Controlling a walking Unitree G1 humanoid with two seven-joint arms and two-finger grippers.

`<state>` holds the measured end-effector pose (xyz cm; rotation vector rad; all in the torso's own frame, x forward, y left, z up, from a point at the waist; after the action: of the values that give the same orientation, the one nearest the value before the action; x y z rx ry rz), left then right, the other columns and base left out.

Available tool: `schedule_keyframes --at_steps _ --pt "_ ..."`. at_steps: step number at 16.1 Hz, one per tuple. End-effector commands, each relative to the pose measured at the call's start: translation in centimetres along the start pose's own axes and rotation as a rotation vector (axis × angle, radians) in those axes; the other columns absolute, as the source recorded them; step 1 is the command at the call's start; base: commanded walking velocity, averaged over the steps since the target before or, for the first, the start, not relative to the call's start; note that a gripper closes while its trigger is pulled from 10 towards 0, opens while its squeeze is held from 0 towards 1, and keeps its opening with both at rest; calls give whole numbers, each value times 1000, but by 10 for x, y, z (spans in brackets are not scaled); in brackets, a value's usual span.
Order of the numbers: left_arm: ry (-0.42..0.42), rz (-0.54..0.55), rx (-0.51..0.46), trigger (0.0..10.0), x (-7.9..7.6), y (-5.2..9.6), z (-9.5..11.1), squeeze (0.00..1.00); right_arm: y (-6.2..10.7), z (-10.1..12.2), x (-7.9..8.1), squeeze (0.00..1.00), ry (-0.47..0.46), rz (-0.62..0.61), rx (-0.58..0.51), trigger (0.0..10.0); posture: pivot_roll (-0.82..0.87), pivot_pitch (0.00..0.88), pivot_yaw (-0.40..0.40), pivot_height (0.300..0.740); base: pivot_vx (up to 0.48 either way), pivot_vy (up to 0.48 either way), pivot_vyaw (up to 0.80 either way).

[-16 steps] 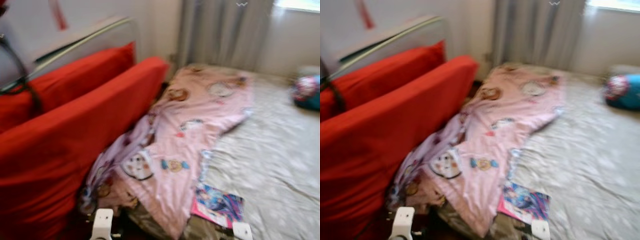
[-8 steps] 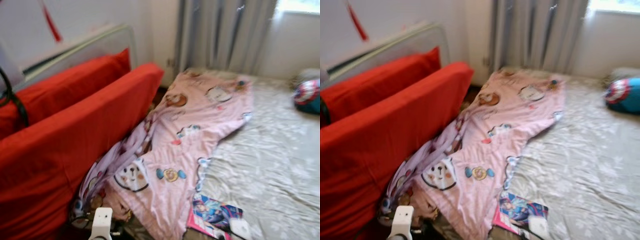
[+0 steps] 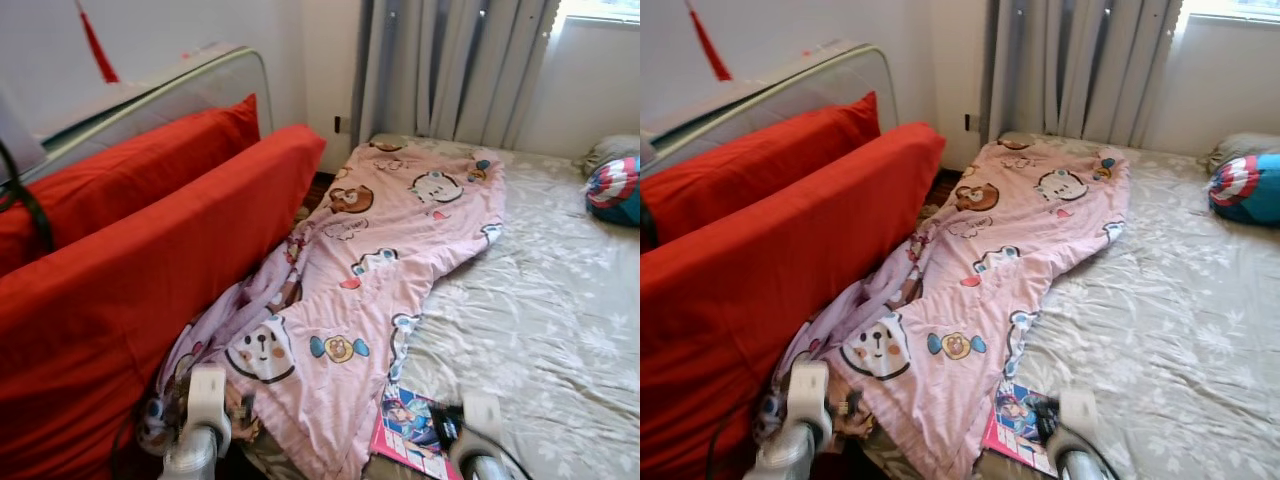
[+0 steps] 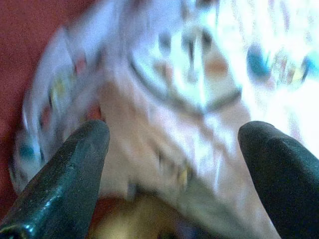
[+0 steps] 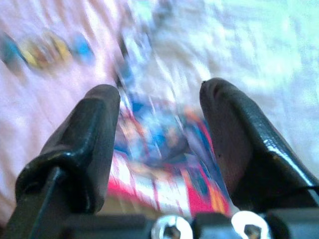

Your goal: Clean up the room

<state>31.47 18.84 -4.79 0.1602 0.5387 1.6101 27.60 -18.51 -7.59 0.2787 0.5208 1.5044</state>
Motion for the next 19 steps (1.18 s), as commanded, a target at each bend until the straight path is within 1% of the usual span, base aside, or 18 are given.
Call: schedule_keyframes --at_steps 1,2,4,5,7,8,10,13,14,15,17,19 --pt "15 -18 -89 10000 -1 -3 22 0 -4 24 -5 0 -16 -17 -101 10000 -94 0 22 740 0 0 0" --pt "16 -27 -124 10000 -2 -2 28 0 -5 35 -6 0 -19 -20 -152 10000 -96 0 20 740 0 0 0" --pt "17 -40 -231 10000 -1 5 45 0 -1 51 -12 0 -16 -39 -245 10000 -95 0 19 740 0 0 0" --pt "13 -48 -275 10000 -1 9 54 0 3 55 -15 0 -18 -49 -279 10000 -95 0 19 740 0 0 0" --pt "19 -51 -333 10000 -1 15 65 0 9 58 -19 0 -19 -62 -311 10000 -99 0 17 740 0 0 0" --pt "20 -52 -345 10000 -2 15 67 0 11 59 -19 0 -14 -58 -323 10000 -98 0 17 740 0 0 0" --pt "22 -70 -355 10000 -10 12 71 0 11 64 -21 0 -15 -74 -345 10000 -115 0 27 740 0 0 0" --pt "16 -85 -385 10000 -10 14 81 0 11 77 -27 0 -7 -89 -385 10000 -111 0 26 740 0 0 0" --pt "9 -92 -398 10000 -9 16 85 0 11 81 -28 0 -6 -92 -399 10000 -114 0 26 740 0 0 0" --pt "-8 -137 -406 10000 -14 23 89 0 15 88 -30 0 -16 -102 -428 10000 -121 0 29 740 0 0 0" --pt "-5 -148 -423 10000 -15 28 93 0 17 92 -30 0 -7 -101 -443 10000 -117 0 29 740 0 0 0" --pt "7 -132 -438 10000 -14 26 98 0 20 93 -26 0 17 -80 -453 10000 -114 0 27 740 0 0 0"
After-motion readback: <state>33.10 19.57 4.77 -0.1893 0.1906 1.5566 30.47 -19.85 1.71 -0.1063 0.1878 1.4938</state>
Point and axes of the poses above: a point about 5 cm out from each wrist's last joint towards the gripper, its own y axis pointing back from the gripper into the wrist, its own z axis along the axis of the wrist's last joint, x = y × z, the point moved 6 cm from there along -y, pointing out of the wrist towards the gripper, and after that the axes turned 14 degrees about y, right-handed, at the moved point
